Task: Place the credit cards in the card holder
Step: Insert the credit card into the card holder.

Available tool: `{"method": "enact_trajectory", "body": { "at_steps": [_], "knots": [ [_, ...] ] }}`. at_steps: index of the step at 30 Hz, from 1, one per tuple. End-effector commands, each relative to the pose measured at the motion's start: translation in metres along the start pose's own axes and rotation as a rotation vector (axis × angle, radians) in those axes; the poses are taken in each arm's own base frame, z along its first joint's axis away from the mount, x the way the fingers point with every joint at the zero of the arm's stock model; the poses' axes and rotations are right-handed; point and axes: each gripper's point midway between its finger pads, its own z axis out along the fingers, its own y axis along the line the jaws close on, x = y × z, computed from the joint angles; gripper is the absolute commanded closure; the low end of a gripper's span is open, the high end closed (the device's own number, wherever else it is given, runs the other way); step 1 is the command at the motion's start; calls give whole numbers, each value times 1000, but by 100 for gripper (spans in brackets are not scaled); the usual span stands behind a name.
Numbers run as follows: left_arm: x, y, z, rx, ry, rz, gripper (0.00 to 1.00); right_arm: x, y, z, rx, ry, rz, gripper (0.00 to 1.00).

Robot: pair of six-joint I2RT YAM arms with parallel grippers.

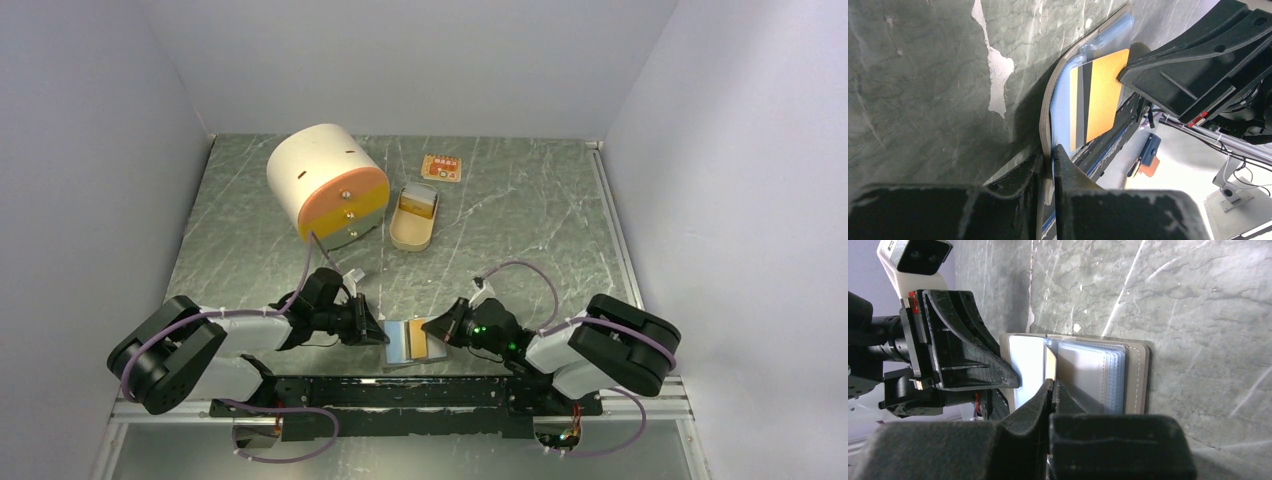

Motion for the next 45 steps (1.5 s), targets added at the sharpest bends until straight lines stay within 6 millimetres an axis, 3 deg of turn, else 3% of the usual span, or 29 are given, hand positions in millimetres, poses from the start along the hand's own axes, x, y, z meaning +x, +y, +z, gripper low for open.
{"method": "enact_trajectory", "body": {
  "at_steps": [1, 2, 6, 14, 22, 33, 45],
  "knots": [
    [1, -11, -2, 62, 3, 9, 85, 1, 10, 6, -17, -8, -7, 100],
    [1, -12, -2, 66, 3, 7, 85, 3, 11, 7, -14, -4, -8, 99],
    [1, -13, -2, 70, 1, 6, 83, 8, 8, 9, 18, 19, -17, 77],
    [1, -19, -5, 94, -3, 13, 79, 2, -14, -5, 204, 38, -114, 58],
    [0, -34, -10, 167, -10, 35, 77, 11, -8, -1, 164, 79, -114, 58],
    [-2, -36, -12, 169, -23, 46, 89, 26, 4, 12, 83, 133, -84, 59],
    [-4, -47, -13, 220, -24, 79, 91, 23, 15, 9, 14, 108, -56, 64]
  ]
}}
